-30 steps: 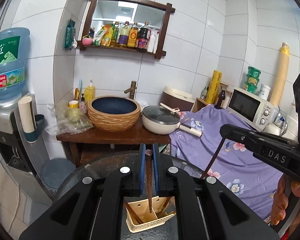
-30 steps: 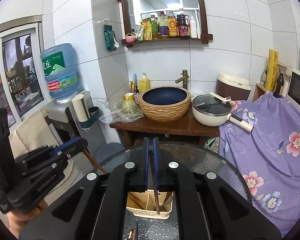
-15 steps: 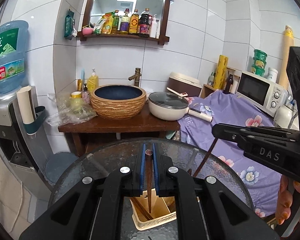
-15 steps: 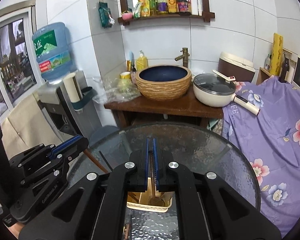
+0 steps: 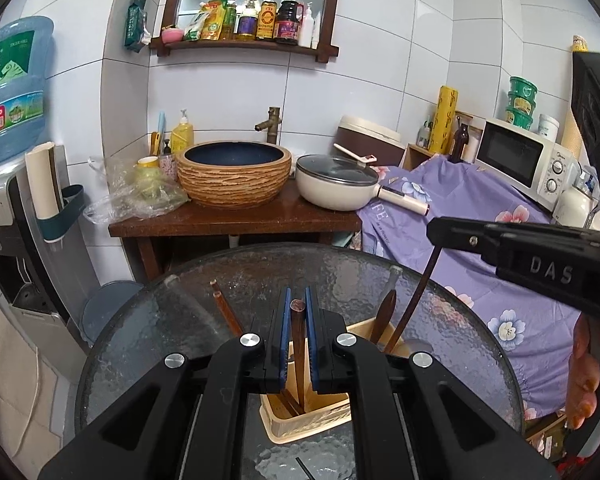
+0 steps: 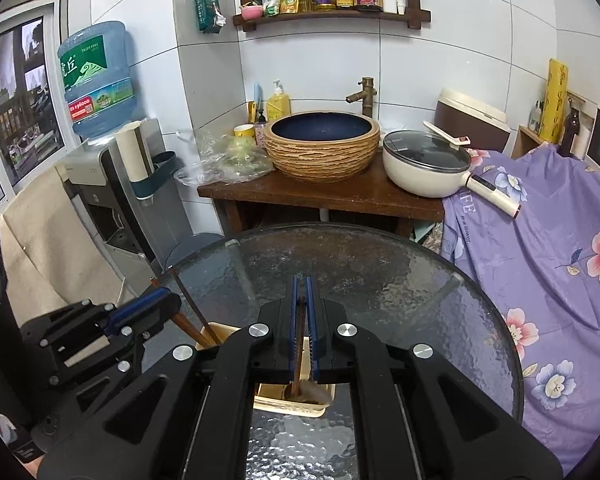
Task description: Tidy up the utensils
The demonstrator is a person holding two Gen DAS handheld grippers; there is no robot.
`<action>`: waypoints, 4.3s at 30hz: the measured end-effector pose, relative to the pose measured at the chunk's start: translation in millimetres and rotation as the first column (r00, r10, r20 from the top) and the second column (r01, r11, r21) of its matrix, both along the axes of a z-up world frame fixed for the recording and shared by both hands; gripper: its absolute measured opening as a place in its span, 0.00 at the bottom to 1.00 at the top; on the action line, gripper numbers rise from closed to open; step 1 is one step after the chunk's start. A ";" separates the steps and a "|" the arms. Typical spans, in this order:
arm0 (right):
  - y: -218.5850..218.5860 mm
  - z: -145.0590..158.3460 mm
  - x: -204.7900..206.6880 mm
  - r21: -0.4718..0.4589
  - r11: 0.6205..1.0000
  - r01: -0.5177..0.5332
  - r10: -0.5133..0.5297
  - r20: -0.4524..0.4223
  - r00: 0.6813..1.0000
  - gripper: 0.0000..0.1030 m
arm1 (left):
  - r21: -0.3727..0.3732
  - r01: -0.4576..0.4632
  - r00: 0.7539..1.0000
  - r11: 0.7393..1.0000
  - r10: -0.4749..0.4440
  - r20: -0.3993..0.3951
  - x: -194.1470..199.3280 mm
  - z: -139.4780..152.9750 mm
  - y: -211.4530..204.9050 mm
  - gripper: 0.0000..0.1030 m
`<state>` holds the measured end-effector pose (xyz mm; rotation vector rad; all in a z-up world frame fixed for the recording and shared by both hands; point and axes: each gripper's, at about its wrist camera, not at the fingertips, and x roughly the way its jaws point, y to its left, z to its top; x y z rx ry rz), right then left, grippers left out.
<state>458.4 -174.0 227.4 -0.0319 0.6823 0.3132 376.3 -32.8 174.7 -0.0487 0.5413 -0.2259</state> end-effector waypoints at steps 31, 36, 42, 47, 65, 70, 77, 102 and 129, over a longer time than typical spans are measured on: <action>-50.2 -109.4 -126.1 0.030 0.996 -0.079 0.077 0.045 0.996 0.60 | 0.128 0.035 0.986 0.991 -0.056 0.160 -147.6 -77.3 3.2 0.86; -54.9 -155.6 -166.9 -0.001 0.995 -0.100 0.100 0.024 0.995 0.60 | 0.143 0.044 0.994 0.989 -0.057 0.094 -180.0 -120.6 2.7 0.86; -52.5 -206.1 -201.4 -0.036 0.990 -0.139 0.138 -0.035 0.990 0.60 | 0.154 0.071 0.997 0.986 -0.075 0.025 -208.4 -156.1 -2.1 0.82; -44.0 -227.2 -224.6 -0.090 0.974 -0.206 0.201 -0.065 0.977 0.60 | 0.172 0.063 0.998 0.983 -0.065 0.003 -224.8 -171.2 -3.3 0.77; -25.9 -264.1 -247.2 -0.131 0.939 -0.318 0.284 -0.225 0.932 0.46 | 0.130 0.171 0.975 0.977 -0.149 -0.165 -272.4 -220.6 -21.2 0.49; -23.2 -262.5 -244.6 -0.137 0.939 -0.315 0.277 -0.241 0.930 0.46 | 0.157 0.170 0.976 0.973 -0.144 -0.164 -275.9 -223.2 -26.7 0.46; -16.1 -259.3 -240.7 -0.164 0.933 -0.322 0.261 -0.309 0.915 0.44 | 0.181 0.184 0.967 0.966 -0.145 -0.208 -271.2 -218.9 -34.5 0.39; -27.5 -256.2 -259.9 -0.157 0.938 -0.309 0.254 -0.293 0.922 0.14 | 0.186 0.115 0.974 0.976 -0.074 -0.212 -261.4 -218.0 -2.2 0.09; -42.1 -253.9 -273.3 -0.062 0.968 -0.242 0.226 -0.196 0.954 0.02 | 0.071 0.065 0.979 0.995 -0.050 -0.196 -268.2 -212.3 19.6 0.04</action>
